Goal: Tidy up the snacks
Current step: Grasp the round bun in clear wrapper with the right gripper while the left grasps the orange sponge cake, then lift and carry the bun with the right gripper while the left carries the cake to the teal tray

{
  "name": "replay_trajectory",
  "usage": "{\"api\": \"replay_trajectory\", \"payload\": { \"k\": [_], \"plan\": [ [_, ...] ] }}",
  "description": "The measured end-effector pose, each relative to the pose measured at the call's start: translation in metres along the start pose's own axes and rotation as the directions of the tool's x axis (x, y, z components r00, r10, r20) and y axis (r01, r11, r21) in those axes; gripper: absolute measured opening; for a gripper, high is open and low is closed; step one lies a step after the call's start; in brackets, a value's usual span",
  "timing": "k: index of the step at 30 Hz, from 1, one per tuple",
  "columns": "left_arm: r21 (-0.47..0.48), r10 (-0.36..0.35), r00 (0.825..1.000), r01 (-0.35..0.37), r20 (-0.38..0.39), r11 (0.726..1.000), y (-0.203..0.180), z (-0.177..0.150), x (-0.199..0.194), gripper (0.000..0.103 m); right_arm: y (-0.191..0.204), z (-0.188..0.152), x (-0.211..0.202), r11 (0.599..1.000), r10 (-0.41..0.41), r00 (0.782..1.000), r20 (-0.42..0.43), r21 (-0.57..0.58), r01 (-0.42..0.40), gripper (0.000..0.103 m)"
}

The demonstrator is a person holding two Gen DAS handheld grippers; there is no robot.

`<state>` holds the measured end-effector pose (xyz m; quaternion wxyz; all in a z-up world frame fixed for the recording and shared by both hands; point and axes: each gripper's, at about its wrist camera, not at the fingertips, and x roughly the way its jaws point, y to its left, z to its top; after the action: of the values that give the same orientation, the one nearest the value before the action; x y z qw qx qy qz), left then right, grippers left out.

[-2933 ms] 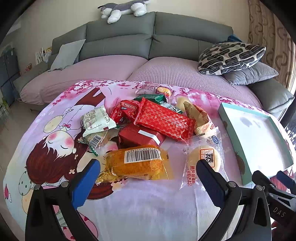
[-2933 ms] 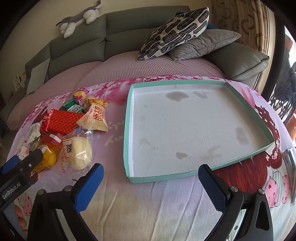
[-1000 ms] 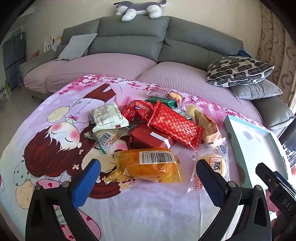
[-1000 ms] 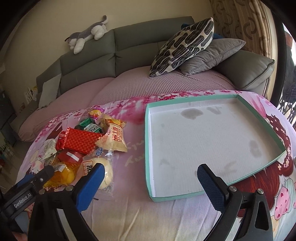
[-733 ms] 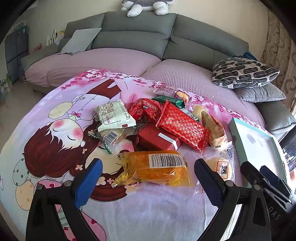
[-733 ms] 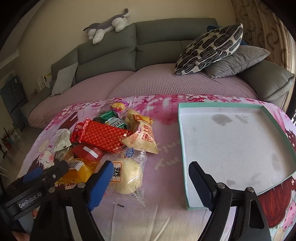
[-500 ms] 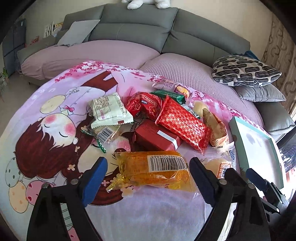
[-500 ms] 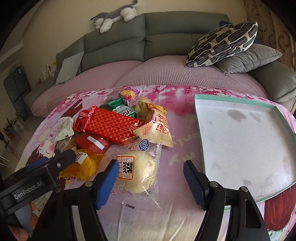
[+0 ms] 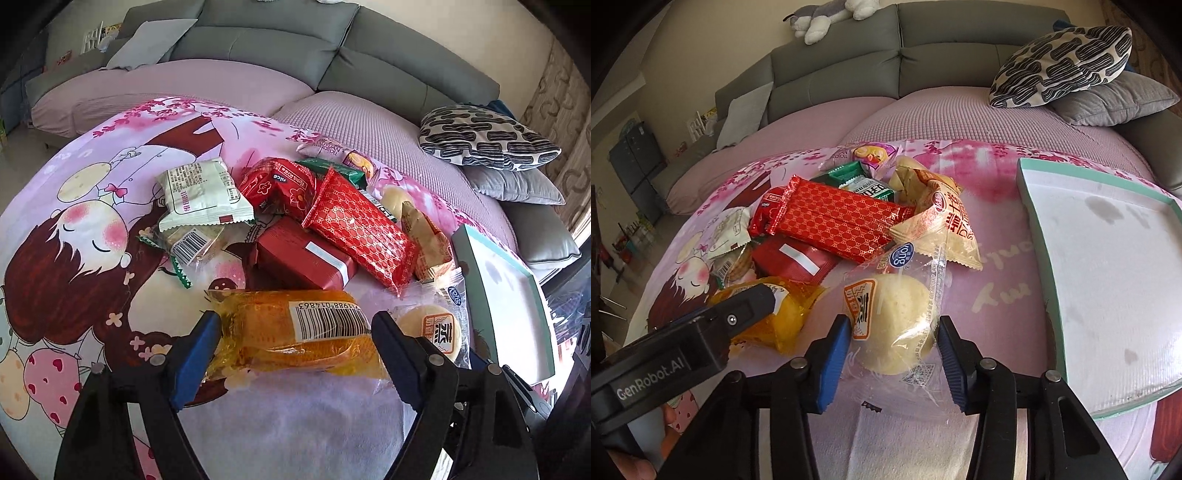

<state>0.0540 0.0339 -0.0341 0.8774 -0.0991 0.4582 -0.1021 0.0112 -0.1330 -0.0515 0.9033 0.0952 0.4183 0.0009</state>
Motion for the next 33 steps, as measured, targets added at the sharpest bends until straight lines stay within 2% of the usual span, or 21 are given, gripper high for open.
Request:
{"api": "replay_trajectory", "payload": {
  "k": [25,33],
  "plan": [
    [0.048,0.060,0.998,-0.060,-0.003,0.997,-0.011,-0.002,0.006,0.087,-0.001,0.000,-0.001,1.000,0.001,1.000,-0.004,-0.005,-0.001,0.049],
    [0.019,0.043,0.999,-0.042,-0.021,0.999,-0.005,-0.004,0.011,0.087,0.001,0.000,0.001,1.000,-0.005,1.000,-0.005,-0.015,0.005,0.049]
  ]
}}
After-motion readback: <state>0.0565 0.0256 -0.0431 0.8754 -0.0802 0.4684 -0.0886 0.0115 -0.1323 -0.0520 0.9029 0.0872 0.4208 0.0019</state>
